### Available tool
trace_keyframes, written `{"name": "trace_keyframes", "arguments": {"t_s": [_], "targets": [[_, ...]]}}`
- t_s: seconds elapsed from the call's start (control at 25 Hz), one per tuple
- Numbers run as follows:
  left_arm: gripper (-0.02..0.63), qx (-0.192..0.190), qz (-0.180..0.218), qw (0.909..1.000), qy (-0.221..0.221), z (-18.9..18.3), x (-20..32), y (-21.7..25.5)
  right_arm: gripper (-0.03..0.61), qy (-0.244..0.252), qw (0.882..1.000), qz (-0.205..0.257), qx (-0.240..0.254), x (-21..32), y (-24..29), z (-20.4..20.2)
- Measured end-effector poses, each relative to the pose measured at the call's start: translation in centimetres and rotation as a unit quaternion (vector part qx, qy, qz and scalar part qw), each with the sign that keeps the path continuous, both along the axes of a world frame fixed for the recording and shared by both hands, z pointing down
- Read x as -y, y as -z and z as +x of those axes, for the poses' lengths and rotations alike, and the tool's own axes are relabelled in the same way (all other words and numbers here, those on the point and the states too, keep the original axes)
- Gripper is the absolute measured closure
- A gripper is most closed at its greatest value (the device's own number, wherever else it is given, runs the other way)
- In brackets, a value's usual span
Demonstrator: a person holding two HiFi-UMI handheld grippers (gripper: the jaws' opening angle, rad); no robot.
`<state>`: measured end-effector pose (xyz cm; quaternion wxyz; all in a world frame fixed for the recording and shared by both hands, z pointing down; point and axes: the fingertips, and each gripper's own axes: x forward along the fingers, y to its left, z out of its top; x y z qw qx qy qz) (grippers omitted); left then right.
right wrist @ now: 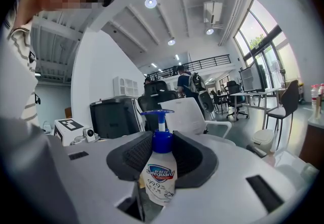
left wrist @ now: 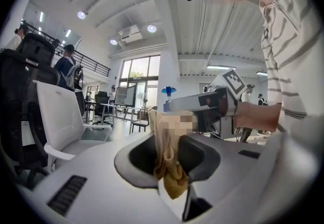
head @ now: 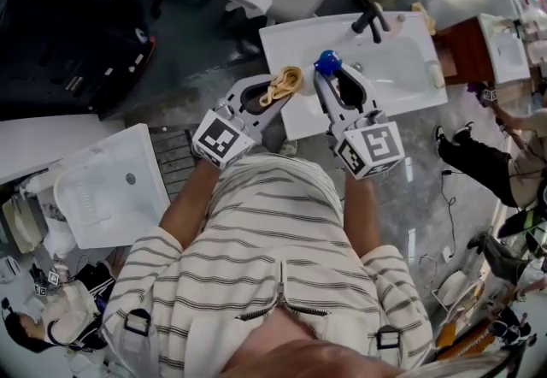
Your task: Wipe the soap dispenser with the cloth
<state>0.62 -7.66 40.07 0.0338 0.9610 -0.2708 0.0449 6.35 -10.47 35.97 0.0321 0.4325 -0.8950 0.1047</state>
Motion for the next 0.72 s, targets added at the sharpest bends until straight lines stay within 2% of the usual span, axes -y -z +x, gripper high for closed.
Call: {"name": "trace_keyframes", "arguments": {"t_s": [0.44, 0.72], "targets": [[0.525, -0.007, -0.001, 1.0, -0.004, 0.9, -0.8, 0.0, 0.453, -0.015, 1.0, -0.005, 0.001, 0.6, -0.6, 0.5], [0.525, -0.004, 0.001, 0.9995, -0.033, 2.4, -2.4, -0.4, 0.453, -0.015, 1.0, -0.003, 0.007, 0.2, -0.6, 0.4]]}}
